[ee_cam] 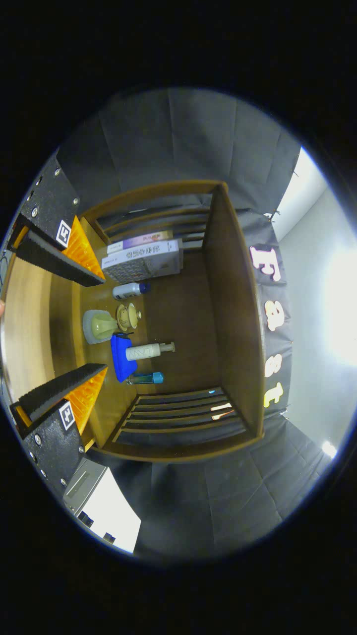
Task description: Pull open the drawer, take out the items inside it, and place them on the countertop above the cabinet.
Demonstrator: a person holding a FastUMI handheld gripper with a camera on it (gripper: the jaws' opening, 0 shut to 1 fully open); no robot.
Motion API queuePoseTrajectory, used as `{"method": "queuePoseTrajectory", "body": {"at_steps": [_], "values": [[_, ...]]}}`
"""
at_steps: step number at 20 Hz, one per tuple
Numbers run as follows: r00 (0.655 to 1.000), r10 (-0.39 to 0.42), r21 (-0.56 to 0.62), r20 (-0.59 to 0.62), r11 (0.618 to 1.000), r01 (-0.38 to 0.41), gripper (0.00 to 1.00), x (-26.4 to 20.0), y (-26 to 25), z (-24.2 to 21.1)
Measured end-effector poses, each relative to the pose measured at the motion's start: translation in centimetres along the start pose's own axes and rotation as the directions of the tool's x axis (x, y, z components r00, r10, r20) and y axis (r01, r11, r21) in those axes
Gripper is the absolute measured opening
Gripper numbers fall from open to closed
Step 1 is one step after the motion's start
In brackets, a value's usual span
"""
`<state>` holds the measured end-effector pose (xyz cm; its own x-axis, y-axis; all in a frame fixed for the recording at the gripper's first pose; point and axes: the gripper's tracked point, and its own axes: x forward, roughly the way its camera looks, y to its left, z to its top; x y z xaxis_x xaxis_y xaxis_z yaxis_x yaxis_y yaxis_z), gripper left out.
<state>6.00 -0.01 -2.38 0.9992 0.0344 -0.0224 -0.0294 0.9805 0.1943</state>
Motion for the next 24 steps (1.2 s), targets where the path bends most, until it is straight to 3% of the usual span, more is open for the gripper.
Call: {"method": "queuePoseTrajectory", "body": {"at_steps": [5, 12, 15, 19, 24], "values": [[0.999, 0.037, -0.08, 0.029, 0.996, -0.035, 0.96, -6.4, 1.7, -2.7], [0.994, 0.091, -0.111, -0.061, 0.989, -0.098, 0.96, -9.0, 5.2, -8.0], [0.996, 0.053, -0.152, -0.068, 0.986, -0.063, 0.97, -9.9, 4.2, -9.9], [0.999, 0.009, -0.098, -0.05, 0.995, -0.014, 0.96, -10.6, 3.1, -12.5], [0.996, 0.012, -0.085, -0.088, 0.996, -0.019, 0.96, -10.1, 2.6, -15.5]]}}
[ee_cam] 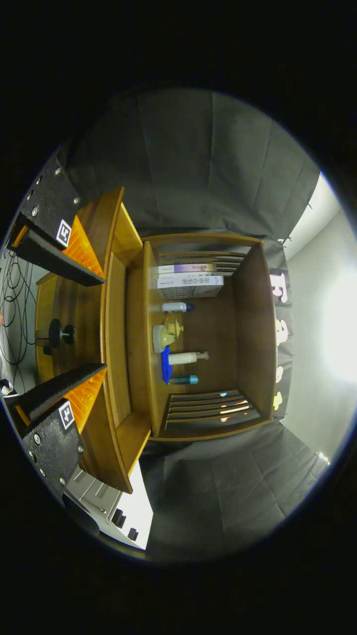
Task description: Pull open the drawer, take out the items inside it, and place them on the countertop above the cabinet.
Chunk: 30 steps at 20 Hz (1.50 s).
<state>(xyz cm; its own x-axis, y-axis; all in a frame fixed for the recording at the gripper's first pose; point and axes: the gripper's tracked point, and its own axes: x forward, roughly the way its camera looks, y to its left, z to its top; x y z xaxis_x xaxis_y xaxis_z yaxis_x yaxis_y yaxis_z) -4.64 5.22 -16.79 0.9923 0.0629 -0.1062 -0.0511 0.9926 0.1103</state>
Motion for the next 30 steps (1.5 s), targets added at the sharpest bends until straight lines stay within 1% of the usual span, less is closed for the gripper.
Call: {"method": "queuePoseTrajectory", "body": {"at_steps": [4, 8, 13, 15, 17, 19, 21, 25, 30], "values": [[1.0, -0.011, -0.05, -0.021, 0.999, 0.01, 0.97, 0.7, -0.4, -1.2], [0.999, -0.022, -0.039, -0.033, 0.999, 0.02, 0.97, 1.2, -0.9, -2.2], [0.998, -0.04, -0.033, -0.037, 0.999, 0.039, 0.97, 2.3, -1.4, -2.4], [0.996, -0.076, -0.03, -0.054, 0.997, 0.074, 0.96, 2.8, -2.2, -2.8], [0.993, -0.114, -0.014, -0.034, 0.993, 0.114, 0.96, 3.2, -2.8, -2.5], [0.993, -0.113, -0.017, -0.028, 0.993, 0.113, 0.94, 3.4, -2.7, -2.5], [0.994, -0.1, -0.031, -0.035, 0.995, 0.099, 0.95, 3.8, -2.5, -2.7], [0.989, -0.07, -0.044, -0.13, 0.997, 0.065, 0.95, 5.7, -1.7, -5.3], [0.989, -0.085, -0.078, -0.119, 0.994, 0.076, 0.95, 6.6, -1.5, -4.8]]}}
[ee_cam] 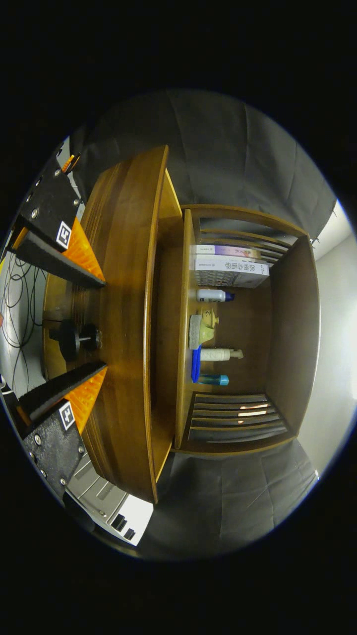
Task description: Pull open the drawer, take out the items inside it, and place them on the countertop above the cabinet.
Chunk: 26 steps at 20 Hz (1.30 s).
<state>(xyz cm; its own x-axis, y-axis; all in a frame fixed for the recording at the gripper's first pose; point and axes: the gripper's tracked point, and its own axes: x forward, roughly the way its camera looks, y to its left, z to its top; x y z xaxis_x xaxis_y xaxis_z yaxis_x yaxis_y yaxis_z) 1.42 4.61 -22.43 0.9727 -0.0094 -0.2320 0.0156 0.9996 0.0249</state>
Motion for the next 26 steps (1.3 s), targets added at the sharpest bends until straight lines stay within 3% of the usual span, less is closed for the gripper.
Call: {"method": "queuePoseTrajectory", "body": {"at_steps": [23, 26], "values": [[0.999, -0.021, -0.028, 0.038, 0.999, 0.023, 0.96, -0.4, 0.23, 0.37], [1.0, 0.004, -0.103, -0.008, 0.995, -0.005, 0.97, -0.59, 0.11, 0.28]]}}
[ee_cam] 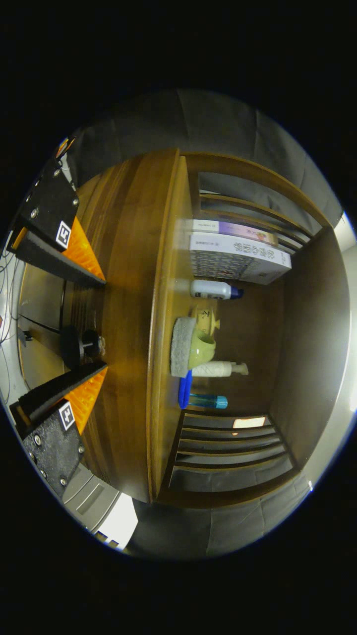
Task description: Pull open the drawer, take out the items inside it, and place them on the countertop above the cabinet.
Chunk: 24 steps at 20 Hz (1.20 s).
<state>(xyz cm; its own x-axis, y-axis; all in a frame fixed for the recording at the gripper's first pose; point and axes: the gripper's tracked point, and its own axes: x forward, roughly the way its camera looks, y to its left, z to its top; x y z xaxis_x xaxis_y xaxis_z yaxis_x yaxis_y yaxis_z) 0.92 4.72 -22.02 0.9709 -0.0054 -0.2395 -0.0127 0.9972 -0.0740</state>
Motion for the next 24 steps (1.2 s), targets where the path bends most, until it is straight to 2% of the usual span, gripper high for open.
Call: {"method": "queuePoseTrajectory", "body": {"at_steps": [2, 6, 9, 12, 17, 20, 24], "values": [[0.999, 0.047, -0.038, 0.026, 0.998, -0.046, 0.97, -1.2, 0.4, 1.3], [0.975, 0.15, 0.019, 0.164, 0.988, -0.155, 0.95, -6.5, 0.0, 9.8], [0.959, 0.172, 0.099, 0.226, 0.975, -0.199, 0.95, -11.8, -2.0, 15.4], [0.953, 0.166, 0.125, 0.254, 0.971, -0.203, 0.95, -17.0, -4.2, 19.0], [0.953, 0.113, 0.108, 0.281, 0.983, -0.148, 0.94, -25.7, -6.1, 20.0], [0.966, 0.011, 0.118, 0.258, 0.992, -0.042, 0.94, -27.9, -8.0, 20.5], [0.961, -0.039, 0.126, 0.275, 0.992, 0.004, 0.94, -29.9, -8.5, 21.9]]}}
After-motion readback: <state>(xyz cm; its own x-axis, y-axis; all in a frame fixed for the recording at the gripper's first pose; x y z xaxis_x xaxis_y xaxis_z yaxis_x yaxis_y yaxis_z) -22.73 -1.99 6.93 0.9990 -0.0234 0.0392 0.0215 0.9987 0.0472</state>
